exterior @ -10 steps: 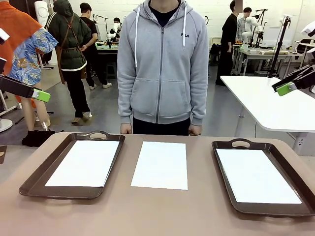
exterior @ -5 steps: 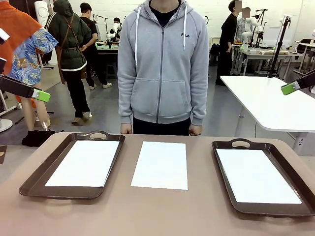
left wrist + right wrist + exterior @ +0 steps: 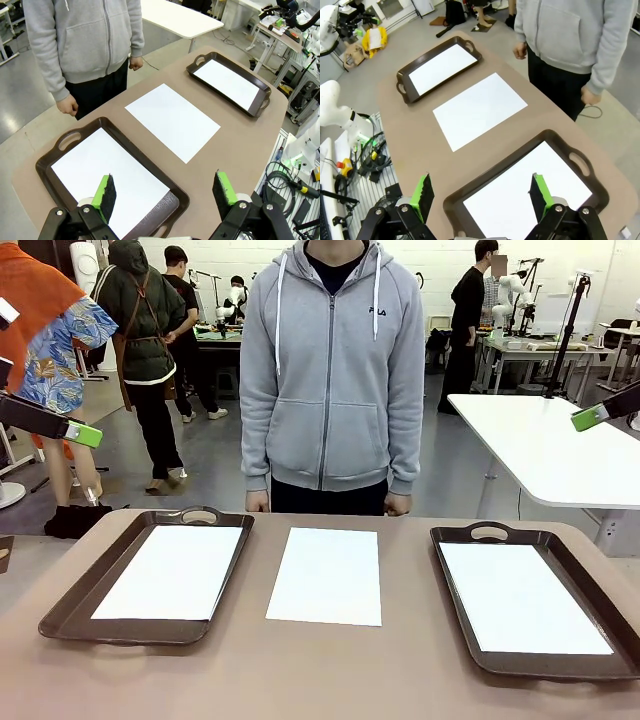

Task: Sort the A4 documents.
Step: Receive the A4 Paper.

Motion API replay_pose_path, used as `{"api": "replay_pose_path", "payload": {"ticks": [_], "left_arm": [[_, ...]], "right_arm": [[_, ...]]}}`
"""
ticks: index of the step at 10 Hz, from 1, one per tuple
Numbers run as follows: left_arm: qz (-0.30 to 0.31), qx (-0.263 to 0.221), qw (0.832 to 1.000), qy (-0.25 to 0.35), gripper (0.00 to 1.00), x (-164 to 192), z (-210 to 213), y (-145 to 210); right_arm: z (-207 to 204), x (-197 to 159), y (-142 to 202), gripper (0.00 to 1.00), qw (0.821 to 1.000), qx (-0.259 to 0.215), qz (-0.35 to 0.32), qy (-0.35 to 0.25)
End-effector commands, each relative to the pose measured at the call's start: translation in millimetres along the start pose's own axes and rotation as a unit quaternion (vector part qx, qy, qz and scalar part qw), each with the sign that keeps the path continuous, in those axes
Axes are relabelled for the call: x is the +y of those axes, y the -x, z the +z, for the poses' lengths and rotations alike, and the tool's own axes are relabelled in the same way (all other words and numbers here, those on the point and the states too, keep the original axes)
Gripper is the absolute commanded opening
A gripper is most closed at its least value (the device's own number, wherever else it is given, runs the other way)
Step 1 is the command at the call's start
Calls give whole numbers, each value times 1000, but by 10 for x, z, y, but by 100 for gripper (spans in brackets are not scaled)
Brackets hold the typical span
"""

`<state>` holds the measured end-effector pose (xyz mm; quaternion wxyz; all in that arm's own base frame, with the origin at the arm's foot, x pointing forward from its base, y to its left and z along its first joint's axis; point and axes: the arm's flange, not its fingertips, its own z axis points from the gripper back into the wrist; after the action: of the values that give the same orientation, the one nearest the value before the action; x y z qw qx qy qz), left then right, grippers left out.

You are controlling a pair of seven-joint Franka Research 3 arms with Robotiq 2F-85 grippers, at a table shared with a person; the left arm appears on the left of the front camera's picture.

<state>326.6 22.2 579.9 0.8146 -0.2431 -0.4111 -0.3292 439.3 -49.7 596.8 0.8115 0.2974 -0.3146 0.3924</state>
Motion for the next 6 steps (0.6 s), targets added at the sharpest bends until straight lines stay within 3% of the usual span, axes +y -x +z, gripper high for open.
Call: {"api": "replay_pose_path", "payload": {"ticks": [1,6], "left_arm": [[-2,-1,1000,3,100,2,-1,3],[-2,-1,1000,3,100,2,-1,3]], "right_arm": [[-5,4,5,100,1000,1,-1,-3],[-5,4,5,100,1000,1,-1,-3]]}}
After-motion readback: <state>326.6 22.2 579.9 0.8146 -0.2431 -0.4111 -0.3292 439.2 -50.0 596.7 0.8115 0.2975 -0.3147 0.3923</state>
